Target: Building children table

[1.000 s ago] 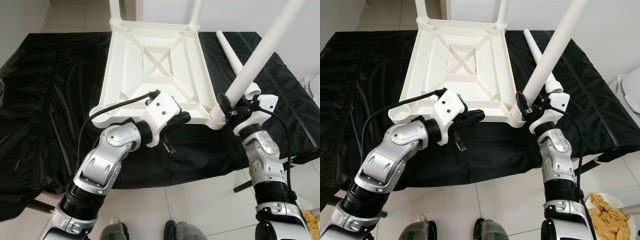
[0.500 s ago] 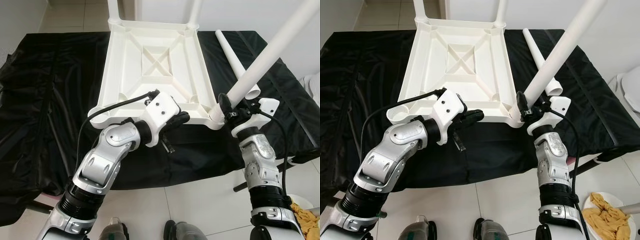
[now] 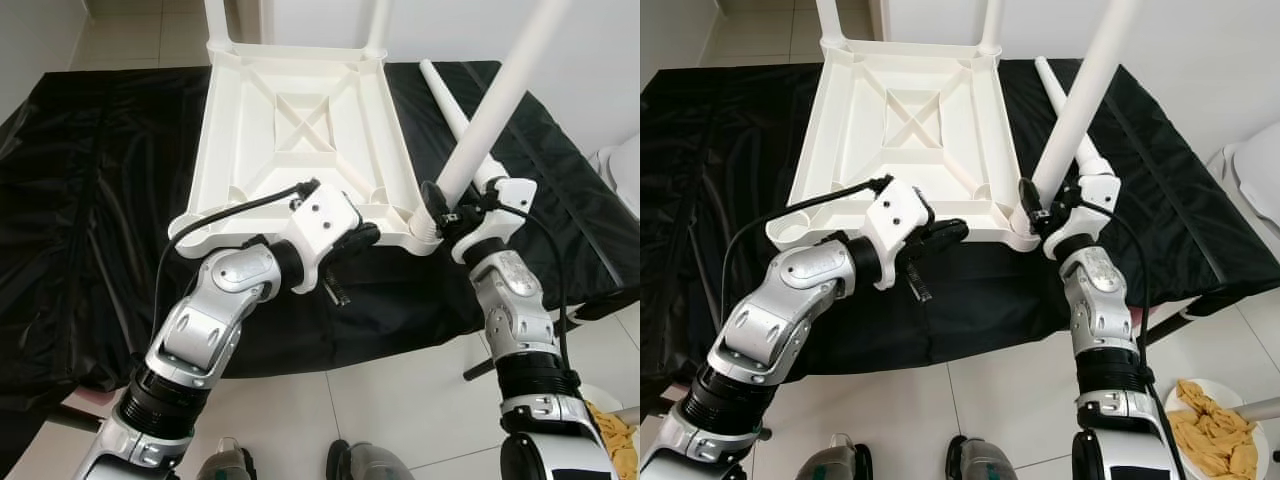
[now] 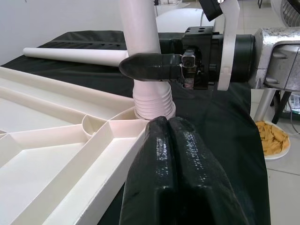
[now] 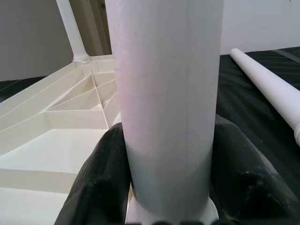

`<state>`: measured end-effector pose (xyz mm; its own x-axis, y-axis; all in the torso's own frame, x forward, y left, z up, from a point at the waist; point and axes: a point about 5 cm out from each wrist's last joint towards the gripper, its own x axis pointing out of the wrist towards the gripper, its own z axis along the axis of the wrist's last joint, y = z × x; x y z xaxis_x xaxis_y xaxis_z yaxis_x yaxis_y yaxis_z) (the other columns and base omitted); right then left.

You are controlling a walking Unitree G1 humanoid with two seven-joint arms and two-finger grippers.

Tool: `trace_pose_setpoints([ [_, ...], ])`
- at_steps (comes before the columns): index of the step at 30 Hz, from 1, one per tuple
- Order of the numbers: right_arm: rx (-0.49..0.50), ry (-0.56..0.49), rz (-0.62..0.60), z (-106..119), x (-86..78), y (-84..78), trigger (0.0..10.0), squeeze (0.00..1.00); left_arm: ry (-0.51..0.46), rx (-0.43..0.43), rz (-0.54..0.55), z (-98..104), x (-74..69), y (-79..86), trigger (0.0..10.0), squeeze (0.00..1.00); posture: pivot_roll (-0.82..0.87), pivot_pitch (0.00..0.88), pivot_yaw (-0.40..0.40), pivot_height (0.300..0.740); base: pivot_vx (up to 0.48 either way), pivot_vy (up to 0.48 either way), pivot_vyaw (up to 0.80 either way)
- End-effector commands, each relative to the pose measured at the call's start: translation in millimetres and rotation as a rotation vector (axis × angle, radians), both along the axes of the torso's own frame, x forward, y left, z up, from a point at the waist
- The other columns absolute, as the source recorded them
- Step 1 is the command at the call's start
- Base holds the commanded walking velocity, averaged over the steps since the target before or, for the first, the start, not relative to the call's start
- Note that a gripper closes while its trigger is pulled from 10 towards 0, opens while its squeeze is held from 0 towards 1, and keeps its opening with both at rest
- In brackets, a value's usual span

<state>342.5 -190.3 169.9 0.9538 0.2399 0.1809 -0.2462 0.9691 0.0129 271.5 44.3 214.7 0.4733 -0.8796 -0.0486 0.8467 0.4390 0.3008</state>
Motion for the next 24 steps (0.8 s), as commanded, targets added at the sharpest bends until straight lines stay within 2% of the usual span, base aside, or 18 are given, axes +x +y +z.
trace_pose_setpoints([
  [1,-0.022,0.214,0.001,-46,-5.5,3.7,10.0,0.00,-0.008,-0.009,0.019,2,-1.4,-0.9,10.0,0.00,0.08,0.131,-0.020,0.740,0.000,0.000,0.00],
  [11,-0.048,0.208,-0.028,-52,-12.2,4.7,10.0,0.00,-0.007,-0.008,0.017,2,-2.5,-0.6,10.0,0.00,0.08,0.130,-0.025,0.740,0.000,0.000,0.00],
  [18,-0.006,0.202,-0.131,-55,-15.5,4.9,10.0,0.00,-0.008,-0.007,0.013,2,-3.1,-1.1,10.0,0.00,0.08,0.127,-0.027,0.740,0.000,0.000,0.00],
  [20,0.022,0.192,-0.199,-54,-16.6,5.9,10.0,0.00,-0.009,-0.006,0.011,1,-3.1,-1.4,10.0,0.00,0.08,0.122,-0.030,0.740,0.000,0.000,0.00],
  [24,0.030,0.192,-0.213,-55,-17.2,7.5,10.0,0.00,-0.009,-0.006,0.011,1,-3.2,-1.5,10.0,0.00,0.08,0.122,-0.030,0.740,0.000,0.000,0.00],
])
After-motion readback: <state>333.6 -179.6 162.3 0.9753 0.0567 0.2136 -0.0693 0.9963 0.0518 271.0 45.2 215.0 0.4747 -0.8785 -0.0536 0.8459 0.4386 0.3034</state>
